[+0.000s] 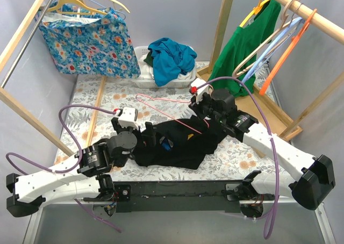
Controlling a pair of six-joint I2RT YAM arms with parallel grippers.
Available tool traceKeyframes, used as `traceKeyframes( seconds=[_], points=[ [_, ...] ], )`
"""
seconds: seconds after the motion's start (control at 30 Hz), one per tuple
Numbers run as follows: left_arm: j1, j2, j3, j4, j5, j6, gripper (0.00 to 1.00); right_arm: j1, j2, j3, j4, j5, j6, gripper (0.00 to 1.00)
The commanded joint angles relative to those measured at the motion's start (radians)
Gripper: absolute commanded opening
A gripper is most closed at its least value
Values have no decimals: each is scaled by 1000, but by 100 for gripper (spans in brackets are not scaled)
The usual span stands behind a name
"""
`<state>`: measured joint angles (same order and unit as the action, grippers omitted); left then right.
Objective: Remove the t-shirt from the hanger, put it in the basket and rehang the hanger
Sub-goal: Place the hanger at the clothesline.
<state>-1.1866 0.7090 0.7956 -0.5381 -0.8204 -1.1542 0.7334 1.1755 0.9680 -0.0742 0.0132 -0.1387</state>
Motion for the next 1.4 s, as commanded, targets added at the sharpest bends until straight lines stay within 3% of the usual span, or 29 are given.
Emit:
traceKeyframes(
  seconds=[0.0,0.1,0.17,0.4,0.5,0.63,0.8,1.03,1.37],
  points=[
    [4,73,108,-116,-58,-70,98,1,-36,-8,37,-19,-30,1],
    [2,136,201,-325,-97,-153,98,3,-25,-9,31,10,-27,1],
    [4,147,256,-367,-100,-164,98,1,-23,-20,50,13,-27,1],
    [4,95,321,-197,-51,98,98,3,-48,-2,76,-133,-78,1],
    [4,99,353,-143,12,213,98,1,-48,43,-47,-290,-142,1],
    [2,151,428,-163,111,241,98,1,-76,58,-179,-493,-257,1],
    [4,170,490,-210,298,223,90,3,-145,34,-219,-553,-297,1],
    [4,144,468,-325,414,182,70,1,-188,83,-361,-668,-394,1],
    [4,40,416,-321,616,175,64,3,-212,129,-406,-589,-391,1]
  ],
)
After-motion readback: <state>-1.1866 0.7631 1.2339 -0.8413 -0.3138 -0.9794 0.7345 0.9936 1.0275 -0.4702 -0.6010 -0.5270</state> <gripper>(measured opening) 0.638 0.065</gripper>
